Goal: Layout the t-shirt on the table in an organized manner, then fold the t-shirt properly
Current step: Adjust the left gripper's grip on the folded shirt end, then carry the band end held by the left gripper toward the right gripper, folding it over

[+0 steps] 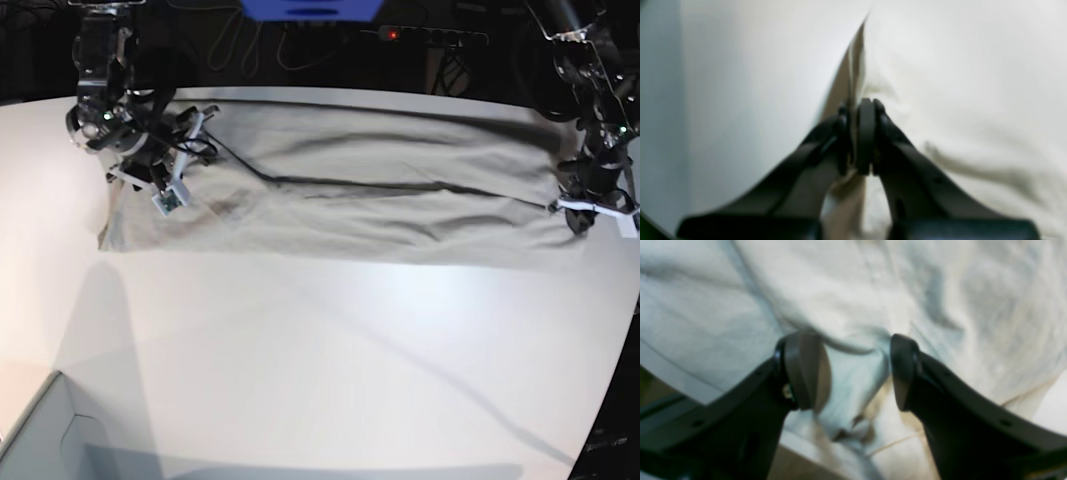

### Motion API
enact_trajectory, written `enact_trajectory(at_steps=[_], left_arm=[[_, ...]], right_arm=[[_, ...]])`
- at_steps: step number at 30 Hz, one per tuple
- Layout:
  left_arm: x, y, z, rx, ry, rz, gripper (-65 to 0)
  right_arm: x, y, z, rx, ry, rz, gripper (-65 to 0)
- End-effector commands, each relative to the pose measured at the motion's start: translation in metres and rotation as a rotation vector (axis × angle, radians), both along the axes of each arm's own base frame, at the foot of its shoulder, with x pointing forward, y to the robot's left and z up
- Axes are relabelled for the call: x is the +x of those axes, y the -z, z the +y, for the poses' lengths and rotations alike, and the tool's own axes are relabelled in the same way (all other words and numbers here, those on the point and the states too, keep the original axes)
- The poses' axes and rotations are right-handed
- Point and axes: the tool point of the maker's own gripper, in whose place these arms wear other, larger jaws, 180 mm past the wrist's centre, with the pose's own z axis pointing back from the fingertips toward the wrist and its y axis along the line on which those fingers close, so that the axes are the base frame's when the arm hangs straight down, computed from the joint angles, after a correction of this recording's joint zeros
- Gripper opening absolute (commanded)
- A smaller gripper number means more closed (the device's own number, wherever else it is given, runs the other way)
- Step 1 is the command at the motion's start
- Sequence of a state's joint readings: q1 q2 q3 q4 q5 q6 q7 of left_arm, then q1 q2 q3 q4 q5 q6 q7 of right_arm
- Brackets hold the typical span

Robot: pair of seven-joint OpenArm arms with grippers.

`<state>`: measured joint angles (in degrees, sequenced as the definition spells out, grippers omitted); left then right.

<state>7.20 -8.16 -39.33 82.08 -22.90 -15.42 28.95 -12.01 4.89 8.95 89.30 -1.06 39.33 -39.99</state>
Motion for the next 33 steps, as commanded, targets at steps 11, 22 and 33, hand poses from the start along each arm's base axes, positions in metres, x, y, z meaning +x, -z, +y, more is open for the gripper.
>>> enact_trajectory(at_steps=[11, 22, 33], left_arm=[[0.012, -0.067, -0.090, 0.022, 0.163, -0.200, -65.0], [0.016, -0.031, -0.240, -0.147, 0.510, -0.123, -65.0], [-0.017, -0.007, -0.307, -0.078, 0.643, -0.020, -65.0]], right_arm=[[0.008, 0.004, -0.001, 0.015, -0.003, 0.000, -30.7], [0.030, -0.027, -0.001, -0.003, -0.014, -0.104, -30.7], [0.047, -0.046, -0.029, -0.039, 0.045, -0.166, -30.6]])
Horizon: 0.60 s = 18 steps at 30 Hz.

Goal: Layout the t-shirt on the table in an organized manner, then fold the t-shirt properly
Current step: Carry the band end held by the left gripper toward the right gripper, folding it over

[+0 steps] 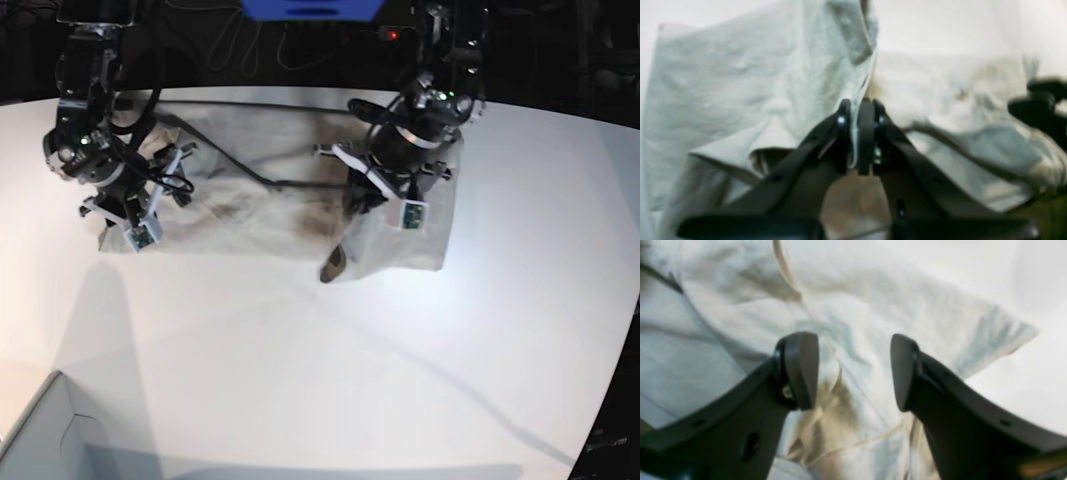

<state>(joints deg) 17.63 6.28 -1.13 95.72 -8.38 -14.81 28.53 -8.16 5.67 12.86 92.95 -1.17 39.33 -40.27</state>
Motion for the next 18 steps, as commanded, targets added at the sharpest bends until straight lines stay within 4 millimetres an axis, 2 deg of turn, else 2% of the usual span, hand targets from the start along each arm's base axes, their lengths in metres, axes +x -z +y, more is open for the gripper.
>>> enact_trajectory(at_steps=[1, 5, 7, 10, 14, 18], left_arm=[[0.003, -0.010, -0.002, -0.004, -0.001, -0.040, -65.0], [0.002, -0.008, -0.010, 0.018, 0.021, -0.039, -65.0], [0.000, -0.001, -0.012, 0.014, 0.023, -0.019, -65.0], [0.006, -0.003, -0.030, 0.001, 0.074, -0.031, -65.0], [0.003, 0.004, -0.054, -0.003, 0.142, -0.015, -65.0], [0.002, 0.008, -0.069, -0.013, 0.184, -0.005, -65.0]], right_arm=[[0.007, -0.009, 0.000, 0.004, -0.011, -0.036, -30.6], [0.007, -0.009, 0.000, 0.004, -0.011, -0.037, -30.6], [0.007, -0.009, 0.000, 0.006, -0.011, -0.037, -30.6], [0.007, -0.009, 0.001, 0.008, -0.012, -0.037, -30.6], [0.007, -0.009, 0.002, 0.008, -0.013, -0.037, -30.6], [0.007, -0.009, 0.001, 0.006, -0.012, -0.037, -30.6]])
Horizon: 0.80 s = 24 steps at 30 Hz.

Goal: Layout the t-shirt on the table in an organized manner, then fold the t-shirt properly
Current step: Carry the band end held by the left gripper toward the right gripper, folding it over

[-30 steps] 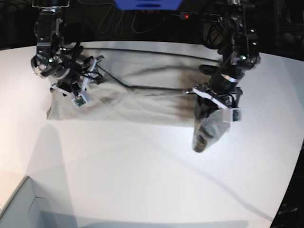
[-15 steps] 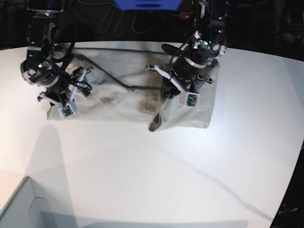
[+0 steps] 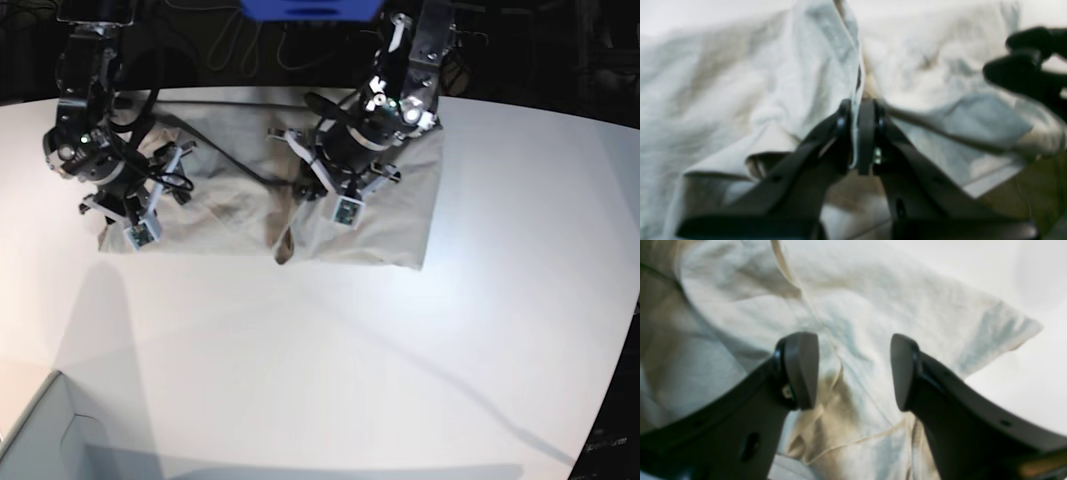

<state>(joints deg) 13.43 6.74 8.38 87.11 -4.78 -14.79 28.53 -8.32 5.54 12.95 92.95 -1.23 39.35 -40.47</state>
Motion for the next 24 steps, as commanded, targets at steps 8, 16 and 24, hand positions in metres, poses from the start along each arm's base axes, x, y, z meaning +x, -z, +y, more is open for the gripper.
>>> enact_trajectory(at_steps=[8, 16, 24], left_arm=[[0.010, -0.018, -0.032, -0.049, 0.069, -0.057, -65.0], [0.009, -0.015, -0.030, -0.038, 0.075, -0.049, -59.9], [0.005, -0.043, -0.032, -0.080, 0.062, -0.113, -22.9]], right_arm=[[0.008, -0.010, 0.000, 0.005, -0.014, -0.041, -30.6], [0.008, -0.010, 0.000, 0.005, -0.014, -0.040, -30.6], [0.008, -0.010, 0.001, 0.005, -0.017, -0.041, -30.6]])
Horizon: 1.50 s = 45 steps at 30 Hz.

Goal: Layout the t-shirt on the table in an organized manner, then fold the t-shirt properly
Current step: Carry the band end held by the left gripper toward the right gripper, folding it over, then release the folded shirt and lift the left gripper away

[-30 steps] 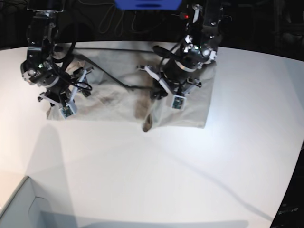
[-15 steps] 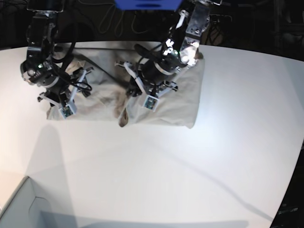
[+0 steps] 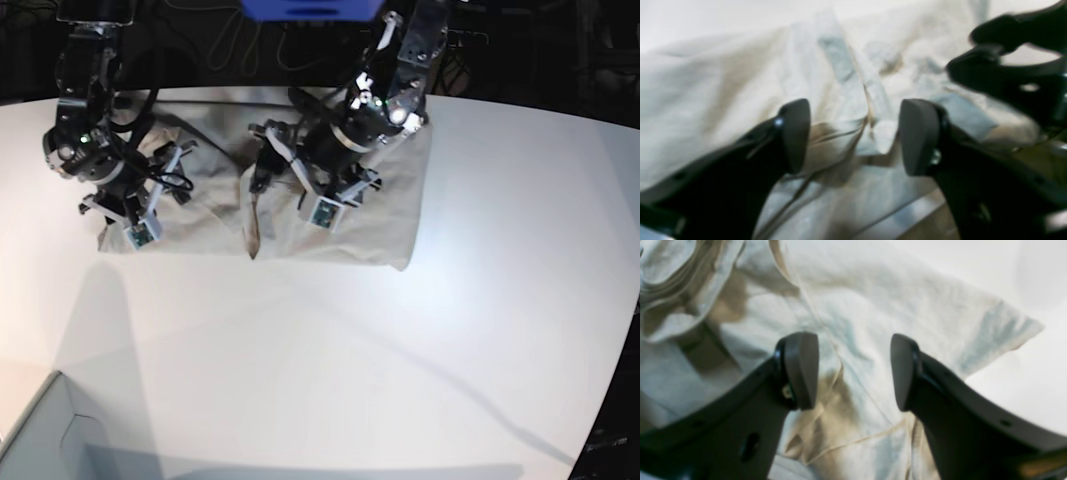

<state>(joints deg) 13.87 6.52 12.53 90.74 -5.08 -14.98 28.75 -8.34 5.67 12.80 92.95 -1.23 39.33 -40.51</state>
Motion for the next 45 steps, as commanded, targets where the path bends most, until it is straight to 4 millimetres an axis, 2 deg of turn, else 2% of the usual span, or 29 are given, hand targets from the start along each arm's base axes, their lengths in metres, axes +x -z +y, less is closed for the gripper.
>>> enact_trajectory(at_steps=[1, 4, 6, 7, 9, 11, 13, 17, 23, 26, 31, 33, 38, 42, 45], left_arm=[[0.008, -0.030, -0.009, -0.061, -0.002, -0.079, -22.8], [0.011, -0.061, 0.001, -0.070, -0.021, -0.161, -22.8], [0.017, -0.066, 0.032, -0.029, -0.072, -0.193, -22.8], [0.022, -0.064, 0.046, -0.009, -0.102, -0.196, -22.8], [0.028, -0.048, 0.069, 0.028, -0.156, -0.161, -22.8], [0.032, -0.030, 0.085, 0.055, -0.189, -0.119, -22.9], [0.032, -0.012, 0.090, 0.070, -0.197, -0.075, -22.9], [0.019, 0.014, 0.085, 0.078, -0.177, 0.000, -22.9], [-0.021, 0.051, 0.035, 0.107, 0.010, 0.152, -22.9], [-0.032, 0.043, 0.015, 0.107, 0.088, 0.139, -22.9], [-0.048, 0.011, -0.008, 0.109, 0.234, 0.027, -22.9], [-0.055, 0.001, -0.014, 0.113, 0.282, -0.009, -22.9], [-0.056, -0.006, -0.005, 0.140, 0.314, -0.050, -22.9], [-0.040, -0.009, 0.025, 0.152, 0.227, -0.053, -22.9], [-0.017, -0.018, 0.057, 0.114, 0.102, -0.045, -22.9]], right_arm=[[0.008, -0.010, 0.001, 0.007, -0.015, -0.042, -30.6], [0.008, -0.010, 0.000, 0.006, -0.012, -0.043, -30.6], [0.009, -0.011, 0.000, 0.006, -0.012, -0.044, -30.6], [0.009, -0.011, 0.000, 0.006, -0.012, -0.044, -30.6], [0.009, -0.011, 0.000, 0.007, -0.012, -0.047, -30.6], [0.009, -0.011, 0.001, 0.009, -0.012, -0.047, -30.6], [0.013, -0.013, 0.001, 0.010, -0.011, -0.055, -30.6], [0.015, -0.015, 0.001, 0.010, -0.009, -0.058, -30.6], [0.016, -0.016, -0.001, 0.005, -0.010, -0.061, -30.6], [0.017, -0.017, -0.004, -0.003, -0.012, -0.064, -30.6], [0.017, -0.018, -0.009, -0.015, -0.011, -0.066, -30.6], [0.017, -0.019, -0.019, -0.020, 0.017, -0.069, -30.6], [0.027, -0.035, -0.063, -0.037, 0.154, -0.115, -30.2], [0.021, -0.039, -0.093, -0.050, 0.246, -0.123, -30.0], [0.012, -0.020, -0.098, -0.029, 0.275, -0.070, -26.9]])
